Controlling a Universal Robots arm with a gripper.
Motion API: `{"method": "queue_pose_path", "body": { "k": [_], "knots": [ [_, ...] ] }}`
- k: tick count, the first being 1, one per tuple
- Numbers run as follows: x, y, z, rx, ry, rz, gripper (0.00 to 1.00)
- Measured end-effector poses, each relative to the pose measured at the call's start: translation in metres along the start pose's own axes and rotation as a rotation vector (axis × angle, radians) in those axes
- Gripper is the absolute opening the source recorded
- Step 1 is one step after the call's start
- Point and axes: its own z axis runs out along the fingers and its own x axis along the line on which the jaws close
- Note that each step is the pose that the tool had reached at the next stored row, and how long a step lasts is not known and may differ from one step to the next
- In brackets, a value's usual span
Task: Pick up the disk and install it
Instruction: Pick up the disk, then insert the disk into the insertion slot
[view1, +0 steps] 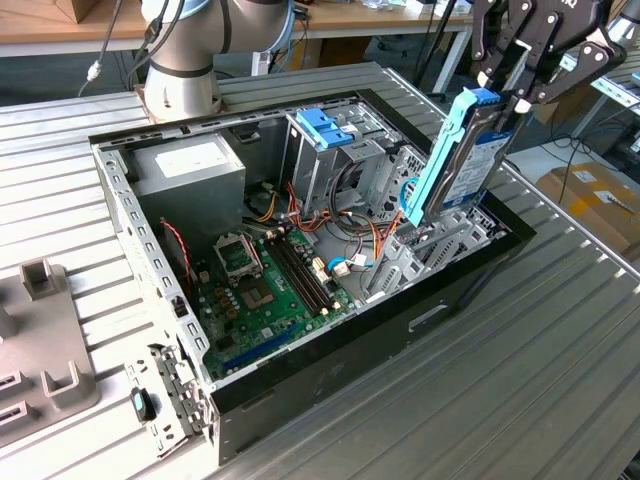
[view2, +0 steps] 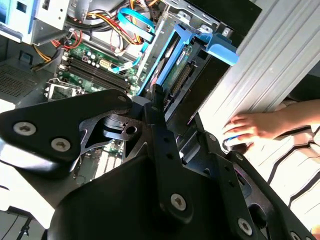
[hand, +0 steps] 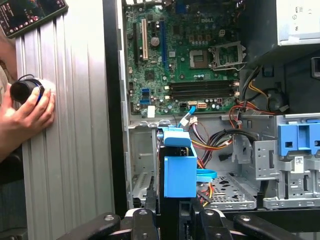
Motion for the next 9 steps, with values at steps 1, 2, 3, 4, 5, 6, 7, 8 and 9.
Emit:
{"method": "queue_pose_path", "body": {
  "k": [1, 2, 3, 4, 5, 6, 7, 8, 9],
  "knots": [
    [0.0007, 0.0000, 0.0000, 0.0000, 0.0001, 0.000, 0.35],
    [0.0006, 0.0000, 0.0000, 0.0000, 0.0001, 0.000, 0.35],
    [0.0008, 0.0000, 0.0000, 0.0000, 0.0002, 0.000, 0.35],
    [0.0010, 0.0000, 0.0000, 0.0000, 0.0001, 0.000, 0.35],
    [0.0010, -0.0001, 0.0000, 0.0000, 0.0002, 0.000, 0.35],
    [0.0011, 0.0000, 0.0000, 0.0000, 0.0002, 0.000, 0.35],
    [0.0011, -0.0001, 0.0000, 0.0000, 0.0001, 0.000, 0.35],
    [0.0011, -0.0001, 0.0000, 0.0000, 0.0001, 0.000, 0.35],
    [0.0011, -0.0001, 0.0000, 0.0000, 0.0001, 0.000, 0.35]
  ]
}}
